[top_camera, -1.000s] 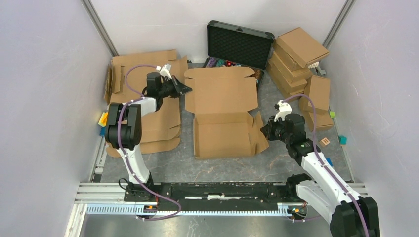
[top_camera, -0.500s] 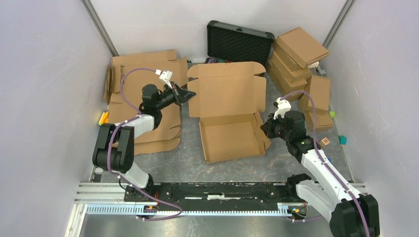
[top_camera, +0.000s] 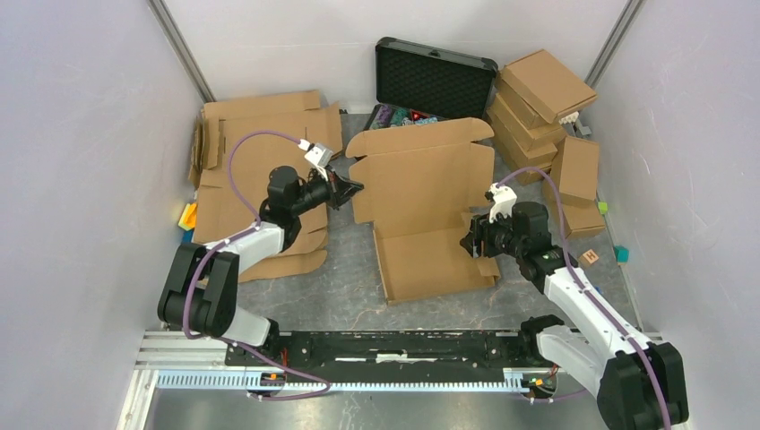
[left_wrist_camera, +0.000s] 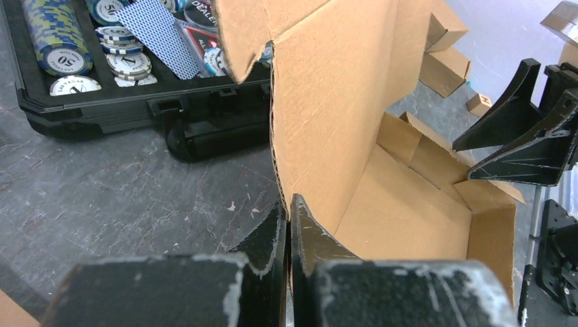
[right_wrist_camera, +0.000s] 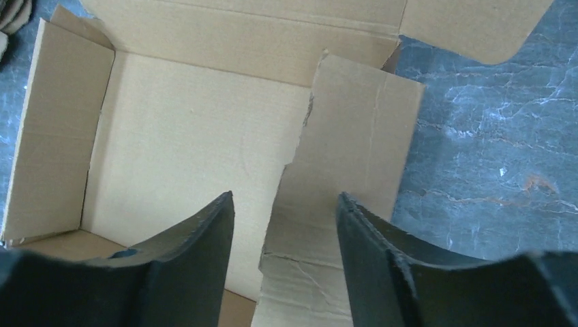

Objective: Fold the paper box

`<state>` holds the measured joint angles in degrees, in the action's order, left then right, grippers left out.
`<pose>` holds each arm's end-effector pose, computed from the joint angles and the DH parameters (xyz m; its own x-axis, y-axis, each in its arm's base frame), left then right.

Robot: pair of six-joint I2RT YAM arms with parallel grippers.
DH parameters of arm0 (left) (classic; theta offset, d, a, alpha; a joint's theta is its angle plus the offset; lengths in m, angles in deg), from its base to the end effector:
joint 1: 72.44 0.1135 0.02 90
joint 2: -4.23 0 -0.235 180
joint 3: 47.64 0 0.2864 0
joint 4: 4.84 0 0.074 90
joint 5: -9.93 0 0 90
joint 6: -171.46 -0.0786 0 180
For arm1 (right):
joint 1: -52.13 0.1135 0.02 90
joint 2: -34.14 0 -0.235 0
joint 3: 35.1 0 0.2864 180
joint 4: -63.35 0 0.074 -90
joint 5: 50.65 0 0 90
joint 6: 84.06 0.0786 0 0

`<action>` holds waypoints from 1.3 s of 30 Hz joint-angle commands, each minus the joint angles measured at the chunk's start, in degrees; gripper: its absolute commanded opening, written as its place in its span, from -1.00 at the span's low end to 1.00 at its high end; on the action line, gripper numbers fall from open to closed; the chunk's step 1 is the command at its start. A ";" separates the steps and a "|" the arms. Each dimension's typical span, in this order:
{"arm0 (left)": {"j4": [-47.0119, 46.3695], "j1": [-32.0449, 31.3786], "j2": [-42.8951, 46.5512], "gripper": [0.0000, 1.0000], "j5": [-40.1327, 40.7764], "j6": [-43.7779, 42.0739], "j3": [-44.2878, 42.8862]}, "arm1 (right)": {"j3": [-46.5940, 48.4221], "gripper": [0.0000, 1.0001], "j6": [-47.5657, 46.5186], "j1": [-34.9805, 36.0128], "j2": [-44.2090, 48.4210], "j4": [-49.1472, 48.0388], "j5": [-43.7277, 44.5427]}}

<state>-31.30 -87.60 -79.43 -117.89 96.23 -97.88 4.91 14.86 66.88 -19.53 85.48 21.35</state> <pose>0.3428 -0.1428 0.1728 -0.3155 -0.1232 -0.9409 0.7380 0.5914 -0.3249 0.2643 0.0947 0.1482 -0.6338 -0.0144 -0.7733 -0.3910 0.8686 0.3043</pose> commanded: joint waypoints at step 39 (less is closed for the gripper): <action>1.98 -2.19 6.52 -0.96 -0.21 -8.05 3.03 | -0.05 0.07 3.46 -3.05 1.79 4.30 -4.36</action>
<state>-28.52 -89.08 -75.37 -117.56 91.99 -95.37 4.08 18.08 64.19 -16.10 90.18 20.28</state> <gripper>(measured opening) 0.044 0.549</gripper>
